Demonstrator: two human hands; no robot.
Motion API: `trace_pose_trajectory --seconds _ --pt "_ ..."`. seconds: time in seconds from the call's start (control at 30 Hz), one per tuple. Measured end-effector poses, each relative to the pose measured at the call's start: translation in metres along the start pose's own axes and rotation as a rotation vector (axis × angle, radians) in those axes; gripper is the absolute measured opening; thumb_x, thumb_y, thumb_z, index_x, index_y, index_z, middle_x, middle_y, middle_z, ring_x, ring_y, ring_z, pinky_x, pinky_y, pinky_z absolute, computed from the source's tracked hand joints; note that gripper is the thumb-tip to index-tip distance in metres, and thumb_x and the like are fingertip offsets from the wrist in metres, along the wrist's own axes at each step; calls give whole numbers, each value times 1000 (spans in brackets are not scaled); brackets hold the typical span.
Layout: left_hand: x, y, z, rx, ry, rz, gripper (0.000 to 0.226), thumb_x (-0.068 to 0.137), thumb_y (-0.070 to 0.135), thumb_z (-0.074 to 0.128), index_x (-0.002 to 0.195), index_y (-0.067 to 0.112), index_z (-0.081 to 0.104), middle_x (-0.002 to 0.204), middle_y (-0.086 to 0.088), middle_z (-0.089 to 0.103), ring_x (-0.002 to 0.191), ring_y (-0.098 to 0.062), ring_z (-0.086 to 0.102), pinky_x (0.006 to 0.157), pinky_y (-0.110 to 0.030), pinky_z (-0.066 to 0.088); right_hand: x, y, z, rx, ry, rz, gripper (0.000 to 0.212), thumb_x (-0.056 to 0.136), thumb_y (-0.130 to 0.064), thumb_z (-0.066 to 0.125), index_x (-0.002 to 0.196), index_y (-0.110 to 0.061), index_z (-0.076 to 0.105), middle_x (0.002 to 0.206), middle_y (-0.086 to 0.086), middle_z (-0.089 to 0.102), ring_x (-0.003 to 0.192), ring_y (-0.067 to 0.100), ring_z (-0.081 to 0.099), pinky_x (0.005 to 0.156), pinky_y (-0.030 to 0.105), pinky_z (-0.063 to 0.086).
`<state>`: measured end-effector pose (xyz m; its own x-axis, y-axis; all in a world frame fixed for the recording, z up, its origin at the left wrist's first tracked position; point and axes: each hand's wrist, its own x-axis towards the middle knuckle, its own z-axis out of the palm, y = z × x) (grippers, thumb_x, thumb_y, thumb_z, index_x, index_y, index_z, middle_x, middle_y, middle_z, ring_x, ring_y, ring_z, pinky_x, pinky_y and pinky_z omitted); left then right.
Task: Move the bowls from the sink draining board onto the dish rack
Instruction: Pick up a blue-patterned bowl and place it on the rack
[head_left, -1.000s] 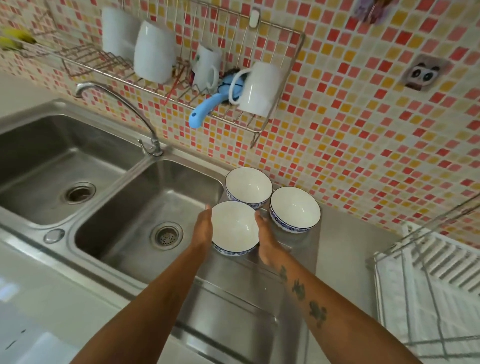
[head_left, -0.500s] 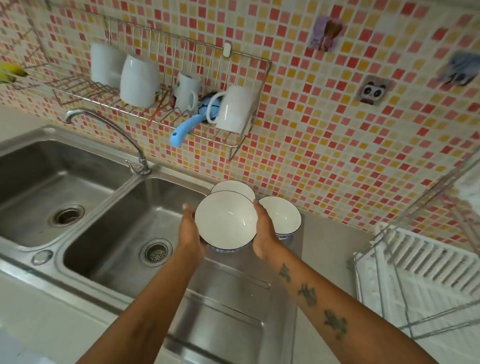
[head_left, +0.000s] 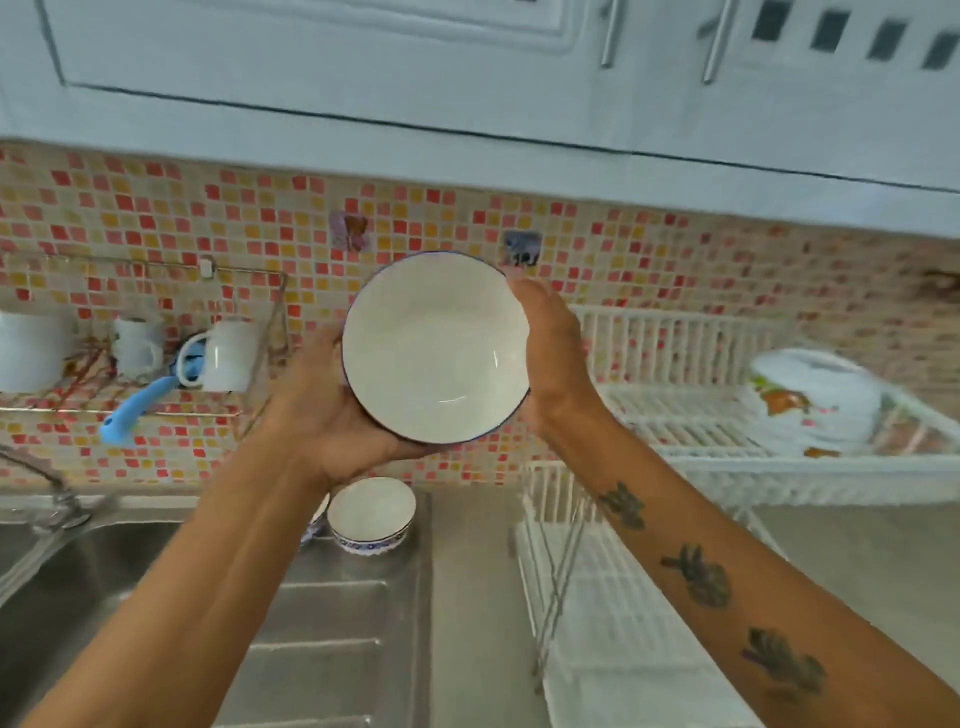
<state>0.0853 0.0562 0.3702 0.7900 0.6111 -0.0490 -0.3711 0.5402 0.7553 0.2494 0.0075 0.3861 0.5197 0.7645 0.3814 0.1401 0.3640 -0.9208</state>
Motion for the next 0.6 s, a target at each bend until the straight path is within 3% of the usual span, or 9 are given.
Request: trace_pose_trajectory --seconds 0.1,0.2,0.27,0.33,0.4,0.47,0.53,0.6 --pt "21 -14 44 37 -82 -100 53 83 59 48 125 30 64 129 -16 65 115 -48 60 95 -68 42 -1 -22 -57 32 81 -51 19 73 -48 56 80 -31 64 93 -3 65 95 23 60 88 43 48" --pt "39 -27 85 95 -100 -149 61 79 63 51 122 22 65 128 -18 64 117 -44 58 98 -63 43 1 -31 -109 43 134 -63 53 68 -55 56 103 -15 63 118 14 63 116 41 57 100 60 44" --pt "52 -35 110 150 -109 -159 62 78 63 54 116 15 64 125 -19 63 116 -42 58 97 -59 46 3 -34 -139 69 150 -51 67 69 -55 55 119 -10 58 129 17 59 120 42 54 100 63 43" --pt "67 -42 128 194 -76 -151 70 75 63 62 120 9 58 128 -20 58 115 -44 58 93 -60 49 8 -36 -163 57 162 -26 71 69 -56 54 125 -13 56 131 13 61 120 37 57 98 58 46" --pt "85 -50 140 250 -25 -114 82 71 63 67 128 5 51 128 -20 54 113 -45 57 90 -63 50 15 -36 -184 9 160 -17 59 78 -55 49 122 -16 59 125 9 65 115 32 61 94 51 50" --pt "99 -61 150 363 -9 -45 74 77 61 65 127 8 51 119 -16 56 107 -42 60 90 -61 51 21 -34 -202 -34 178 5 39 93 -49 40 106 -20 63 111 4 66 102 27 62 86 43 49" --pt "112 -72 158 549 -9 47 57 81 59 62 118 16 58 110 -11 64 101 -35 64 91 -57 53 27 -28 -220 -73 190 67 39 99 -50 31 103 -23 60 102 2 63 95 26 59 81 39 47" --pt "125 -82 161 738 52 141 59 77 59 68 115 14 61 111 -12 69 96 -30 68 88 -53 56 34 -20 -234 -91 186 135 46 98 -54 29 102 -19 59 100 6 62 94 28 58 83 38 45"
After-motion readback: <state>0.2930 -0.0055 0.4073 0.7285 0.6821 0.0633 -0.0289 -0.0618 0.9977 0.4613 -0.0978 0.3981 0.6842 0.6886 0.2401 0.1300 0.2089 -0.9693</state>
